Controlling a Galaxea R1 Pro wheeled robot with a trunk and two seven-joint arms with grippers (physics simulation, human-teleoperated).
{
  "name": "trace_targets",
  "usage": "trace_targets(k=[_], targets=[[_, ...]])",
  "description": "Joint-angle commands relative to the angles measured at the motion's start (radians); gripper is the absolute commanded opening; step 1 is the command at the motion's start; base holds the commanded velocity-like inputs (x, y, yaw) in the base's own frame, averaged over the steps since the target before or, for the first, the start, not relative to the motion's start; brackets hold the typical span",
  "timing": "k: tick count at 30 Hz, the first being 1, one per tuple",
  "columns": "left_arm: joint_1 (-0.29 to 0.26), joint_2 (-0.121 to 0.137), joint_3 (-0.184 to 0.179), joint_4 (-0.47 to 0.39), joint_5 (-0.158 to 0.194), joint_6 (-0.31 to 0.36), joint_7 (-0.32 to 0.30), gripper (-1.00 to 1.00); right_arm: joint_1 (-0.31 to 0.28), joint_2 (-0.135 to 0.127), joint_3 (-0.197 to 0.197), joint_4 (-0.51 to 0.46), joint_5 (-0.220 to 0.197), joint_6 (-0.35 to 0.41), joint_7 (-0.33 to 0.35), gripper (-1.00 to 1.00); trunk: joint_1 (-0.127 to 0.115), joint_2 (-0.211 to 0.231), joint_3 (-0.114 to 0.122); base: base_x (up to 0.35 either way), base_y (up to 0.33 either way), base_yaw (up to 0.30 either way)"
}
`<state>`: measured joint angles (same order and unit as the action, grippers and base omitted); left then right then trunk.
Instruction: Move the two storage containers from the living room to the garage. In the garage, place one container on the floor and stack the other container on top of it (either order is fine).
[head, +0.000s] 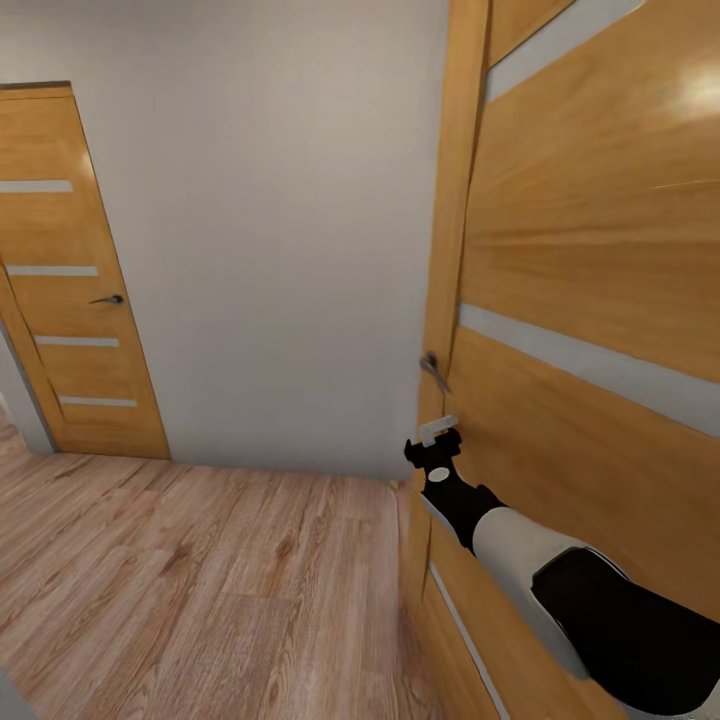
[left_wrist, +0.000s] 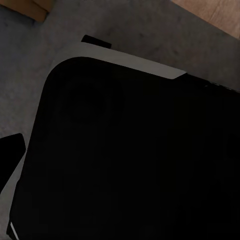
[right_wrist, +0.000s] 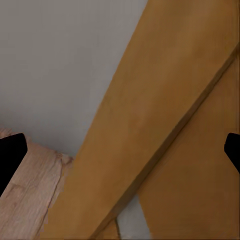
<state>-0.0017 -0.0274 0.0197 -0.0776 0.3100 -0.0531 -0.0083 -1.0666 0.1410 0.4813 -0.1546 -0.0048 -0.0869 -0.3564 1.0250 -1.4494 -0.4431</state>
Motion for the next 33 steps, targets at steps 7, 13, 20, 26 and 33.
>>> trace_targets(k=[7, 13, 20, 26, 33], targets=[[0.000, 0.000, 0.002, -0.001, 0.004, -0.002, -0.001, 1.00, -0.001, -0.064, -0.018, 0.003, -0.003, -0.001, -0.019, 1.00, 0.000, -0.001, -0.001, 0.000, 0.000, 0.000], [0.000, -0.001, 0.002, -0.001, 0.004, -0.002, -0.001, 1.00, -0.001, -0.113, -0.022, 0.003, -0.004, 0.001, -0.017, 1.00, 0.000, -0.001, -0.001, 0.000, 0.000, 0.000], [0.000, -0.001, 0.002, -0.001, 0.004, -0.002, -0.001, 1.00, -0.001, -0.141, -0.029, 0.003, -0.004, 0.000, -0.017, 1.00, 0.000, -0.001, -0.001, 0.000, 0.000, 0.000], [0.000, -0.002, 0.002, -0.001, 0.004, -0.002, -0.001, 1.00, -0.001, -0.169, -0.030, 0.003, -0.006, -0.001, -0.017, 1.00, 0.000, -0.001, -0.001, 0.000, 0.000, 0.000], [0.000, -0.002, 0.002, -0.001, 0.004, -0.002, -0.001, 1.00, -0.001, -0.205, -0.030, 0.004, -0.007, -0.001, -0.016, 1.00, 0.000, -0.001, -0.001, 0.000, 0.000, 0.000]])
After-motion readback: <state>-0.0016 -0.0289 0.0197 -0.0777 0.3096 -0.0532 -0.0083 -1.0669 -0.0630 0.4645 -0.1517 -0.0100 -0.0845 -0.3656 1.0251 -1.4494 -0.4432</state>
